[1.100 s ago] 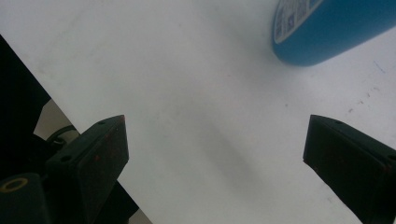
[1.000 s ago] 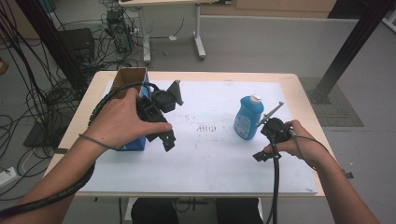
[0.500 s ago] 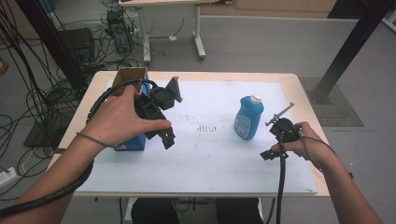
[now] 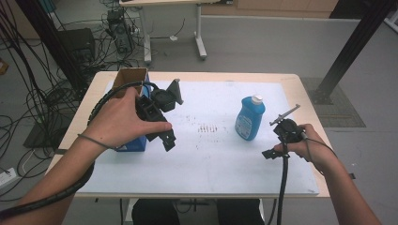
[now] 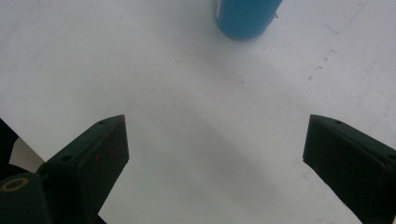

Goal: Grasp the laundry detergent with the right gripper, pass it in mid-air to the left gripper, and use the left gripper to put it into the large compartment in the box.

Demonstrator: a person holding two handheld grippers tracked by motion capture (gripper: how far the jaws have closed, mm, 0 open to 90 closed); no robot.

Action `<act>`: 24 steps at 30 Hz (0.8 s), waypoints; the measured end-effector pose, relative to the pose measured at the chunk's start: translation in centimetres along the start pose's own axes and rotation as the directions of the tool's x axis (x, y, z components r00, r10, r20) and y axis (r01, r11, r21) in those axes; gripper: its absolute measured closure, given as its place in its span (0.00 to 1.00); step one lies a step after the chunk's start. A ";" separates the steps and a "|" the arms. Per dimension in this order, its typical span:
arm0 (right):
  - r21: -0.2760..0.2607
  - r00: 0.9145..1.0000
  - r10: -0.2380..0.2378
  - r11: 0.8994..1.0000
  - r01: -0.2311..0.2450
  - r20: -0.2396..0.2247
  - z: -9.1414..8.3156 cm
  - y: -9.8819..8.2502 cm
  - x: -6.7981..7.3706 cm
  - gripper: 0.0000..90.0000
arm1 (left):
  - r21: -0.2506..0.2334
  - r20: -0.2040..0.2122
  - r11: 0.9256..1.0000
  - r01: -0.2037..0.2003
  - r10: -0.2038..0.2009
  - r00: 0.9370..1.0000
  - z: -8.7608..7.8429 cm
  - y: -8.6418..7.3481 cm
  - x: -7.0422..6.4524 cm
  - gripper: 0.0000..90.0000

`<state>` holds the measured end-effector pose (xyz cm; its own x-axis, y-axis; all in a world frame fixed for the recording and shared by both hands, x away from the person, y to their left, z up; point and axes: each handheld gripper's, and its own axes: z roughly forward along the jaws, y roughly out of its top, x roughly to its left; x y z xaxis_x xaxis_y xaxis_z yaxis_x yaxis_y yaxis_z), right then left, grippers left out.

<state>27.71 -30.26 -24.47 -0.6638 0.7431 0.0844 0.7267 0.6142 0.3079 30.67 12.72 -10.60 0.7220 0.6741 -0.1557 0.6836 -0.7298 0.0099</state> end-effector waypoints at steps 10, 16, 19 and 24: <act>-0.059 1.000 0.021 0.998 -0.021 0.007 0.5 -1.3 -0.3 0.08 | 0.007 0.005 1.000 -0.003 0.003 1.000 0.4 0.2 -0.1 0.08; -0.103 0.999 0.034 0.994 -0.032 0.019 0.8 -2.2 -0.3 0.08 | 0.007 0.004 1.000 -0.002 0.002 1.000 0.5 0.2 -0.1 0.08; -0.122 0.999 0.031 0.992 -0.029 0.018 0.9 -2.5 -0.3 0.08 | 0.004 0.009 1.000 -0.005 0.005 1.000 0.4 0.2 -0.1 0.08; -0.169 0.999 0.041 0.985 -0.036 0.029 1.1 -3.2 -0.3 0.08 | 0.004 0.018 1.000 -0.010 0.010 1.000 0.4 0.3 -0.1 0.08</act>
<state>25.78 -32.09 -26.53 -0.6279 0.7752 0.0693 0.7094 0.5336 0.4604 30.73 12.40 -10.99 0.7270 0.6644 -0.1734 0.6756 -0.7373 0.0074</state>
